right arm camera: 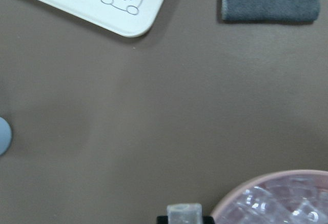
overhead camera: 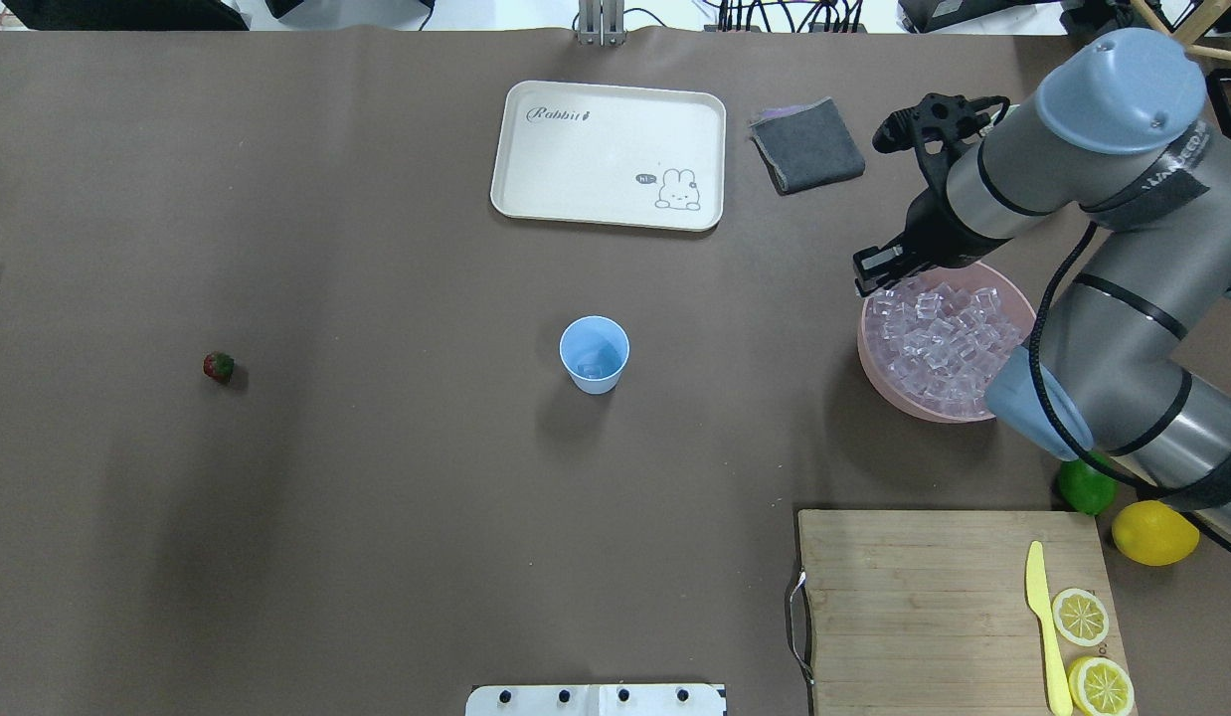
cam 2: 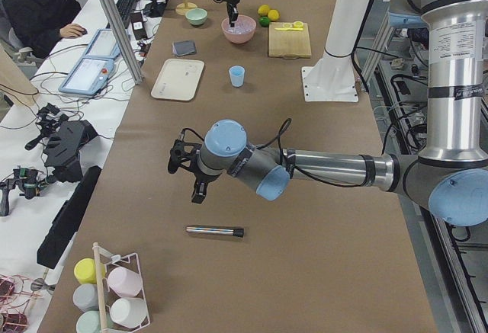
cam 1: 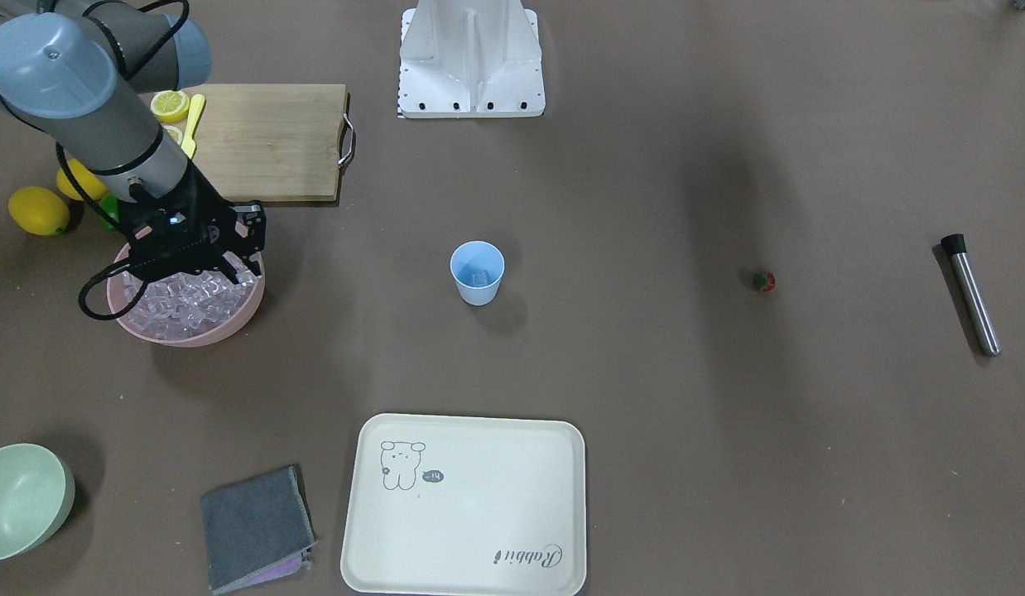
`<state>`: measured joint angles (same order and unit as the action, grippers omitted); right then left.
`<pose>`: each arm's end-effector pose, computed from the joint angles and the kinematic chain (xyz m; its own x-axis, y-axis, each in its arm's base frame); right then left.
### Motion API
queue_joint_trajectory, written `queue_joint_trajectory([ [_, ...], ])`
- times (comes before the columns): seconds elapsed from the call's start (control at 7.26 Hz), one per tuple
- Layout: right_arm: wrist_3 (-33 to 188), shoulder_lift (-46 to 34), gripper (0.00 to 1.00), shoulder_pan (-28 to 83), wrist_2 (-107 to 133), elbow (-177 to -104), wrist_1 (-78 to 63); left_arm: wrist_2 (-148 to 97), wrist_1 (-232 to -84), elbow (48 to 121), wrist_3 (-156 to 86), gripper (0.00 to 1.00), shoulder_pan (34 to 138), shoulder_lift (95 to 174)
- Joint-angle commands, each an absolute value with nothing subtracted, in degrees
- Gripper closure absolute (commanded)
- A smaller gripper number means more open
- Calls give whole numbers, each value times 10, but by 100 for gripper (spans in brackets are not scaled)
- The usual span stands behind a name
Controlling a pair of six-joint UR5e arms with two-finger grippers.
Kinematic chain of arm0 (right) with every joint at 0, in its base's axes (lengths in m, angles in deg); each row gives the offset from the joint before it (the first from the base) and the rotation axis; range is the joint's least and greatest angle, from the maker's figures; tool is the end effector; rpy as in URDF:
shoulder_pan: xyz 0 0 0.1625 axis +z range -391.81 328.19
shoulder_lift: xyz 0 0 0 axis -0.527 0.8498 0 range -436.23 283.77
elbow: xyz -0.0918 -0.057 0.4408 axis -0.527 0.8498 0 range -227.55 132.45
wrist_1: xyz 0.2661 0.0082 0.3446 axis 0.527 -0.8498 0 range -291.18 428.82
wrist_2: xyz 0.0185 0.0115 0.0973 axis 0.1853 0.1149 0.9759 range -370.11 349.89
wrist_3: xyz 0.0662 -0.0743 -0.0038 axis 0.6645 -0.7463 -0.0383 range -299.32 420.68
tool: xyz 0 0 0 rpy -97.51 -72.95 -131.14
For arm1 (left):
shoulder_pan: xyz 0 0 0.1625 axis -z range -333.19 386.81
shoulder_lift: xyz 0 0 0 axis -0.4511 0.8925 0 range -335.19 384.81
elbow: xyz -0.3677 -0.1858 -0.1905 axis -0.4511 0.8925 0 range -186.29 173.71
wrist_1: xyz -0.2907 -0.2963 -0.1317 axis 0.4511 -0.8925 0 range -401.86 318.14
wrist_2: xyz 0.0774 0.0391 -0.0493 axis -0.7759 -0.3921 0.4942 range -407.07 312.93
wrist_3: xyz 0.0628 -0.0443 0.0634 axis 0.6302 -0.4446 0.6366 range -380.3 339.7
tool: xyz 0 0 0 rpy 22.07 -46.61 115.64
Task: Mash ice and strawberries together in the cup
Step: 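Carry the second ice cube to the blue cup and drop it in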
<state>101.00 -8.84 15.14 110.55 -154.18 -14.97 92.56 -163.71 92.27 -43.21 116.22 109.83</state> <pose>-0.3675 -0.5142 0.3082 0.5999 -0.3186 0.7339 0.1191 0.9426 0.3119 -0.0523 -0.4936 0.5835 0.5955 0.0958 -0.7976 0.2426 0.9250 0.2923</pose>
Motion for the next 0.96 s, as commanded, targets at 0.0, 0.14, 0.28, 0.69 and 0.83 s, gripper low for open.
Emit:
queue_joint_trajectory([
  [0.0,1144,-170,73,90,1052,-1523,-158,925,-1637,924,-432,1,1162,1099],
  [0.14,1172,-227,73,67,1021,-1501,-196,925,-1637,923,-432,1,1161,1100],
  [0.28,1211,-277,73,43,990,-1477,-212,925,-1637,923,-432,1,1161,1100],
  [0.69,1272,-334,73,-15,927,-1434,-212,926,-1638,923,-432,1,1161,1099],
  [0.83,1272,-339,73,-22,914,-1420,-210,926,-1638,923,-432,1,1161,1099],
])
